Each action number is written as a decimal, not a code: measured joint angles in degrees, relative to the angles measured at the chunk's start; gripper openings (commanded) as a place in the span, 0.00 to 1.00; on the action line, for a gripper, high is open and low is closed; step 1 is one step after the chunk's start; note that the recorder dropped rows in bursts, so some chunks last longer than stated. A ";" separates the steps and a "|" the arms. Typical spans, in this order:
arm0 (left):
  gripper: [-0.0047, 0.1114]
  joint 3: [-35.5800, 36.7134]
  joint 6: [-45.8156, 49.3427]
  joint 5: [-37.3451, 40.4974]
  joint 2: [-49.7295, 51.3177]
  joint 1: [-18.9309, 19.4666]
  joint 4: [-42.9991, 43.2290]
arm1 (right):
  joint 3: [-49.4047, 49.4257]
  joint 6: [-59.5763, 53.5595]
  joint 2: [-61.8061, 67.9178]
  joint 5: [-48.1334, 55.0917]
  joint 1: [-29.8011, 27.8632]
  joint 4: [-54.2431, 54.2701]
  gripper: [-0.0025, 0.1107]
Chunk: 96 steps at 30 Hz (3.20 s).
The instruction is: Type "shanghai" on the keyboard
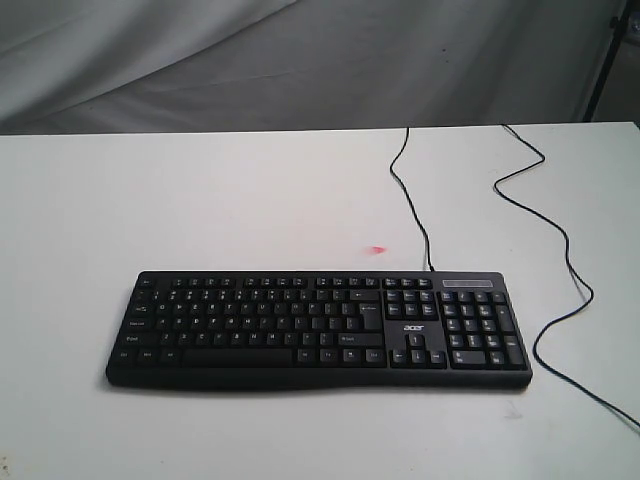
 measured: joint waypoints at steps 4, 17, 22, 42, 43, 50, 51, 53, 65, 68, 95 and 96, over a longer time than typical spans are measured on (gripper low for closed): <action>0.05 0.00 0.00 0.00 0.00 0.00 0.00 | 0.00 0.00 0.00 2.71 0.00 -1.33 0.02; 0.05 0.00 0.00 0.00 0.00 0.00 0.00 | 0.00 0.00 0.00 4.13 0.00 -2.13 0.02; 0.05 0.00 0.00 0.00 0.00 0.00 0.00 | 0.00 0.00 0.00 4.13 0.00 -2.13 0.02; 0.05 0.00 0.00 0.00 0.00 0.00 0.00 | 0.00 0.00 0.00 4.13 0.00 -2.13 0.02; 0.05 0.00 0.00 0.00 0.00 0.00 0.00 | 0.00 0.00 0.00 4.13 0.00 -2.13 0.02; 0.05 0.00 0.00 0.00 0.00 0.00 0.00 | 0.00 0.00 0.00 4.13 0.00 -2.13 0.02; 0.05 0.00 0.00 0.00 0.00 0.00 0.00 | 0.00 0.00 0.00 4.13 0.00 -2.13 0.02; 0.05 0.00 0.00 0.00 0.00 0.00 0.00 | 0.00 0.00 0.00 4.13 0.00 -2.13 0.02; 0.05 0.00 0.00 0.00 0.00 0.00 0.00 | 0.00 0.00 0.00 4.13 0.00 -2.13 0.02; 0.05 0.00 0.00 0.00 0.00 0.00 0.00 | 0.00 0.00 0.00 4.13 0.00 -2.13 0.02; 0.05 0.00 0.00 0.00 0.00 0.00 0.00 | 0.00 0.00 0.00 4.13 0.00 -2.13 0.02; 0.05 0.00 0.00 0.00 0.00 0.00 0.00 | 0.00 0.00 0.00 4.13 0.00 -2.13 0.02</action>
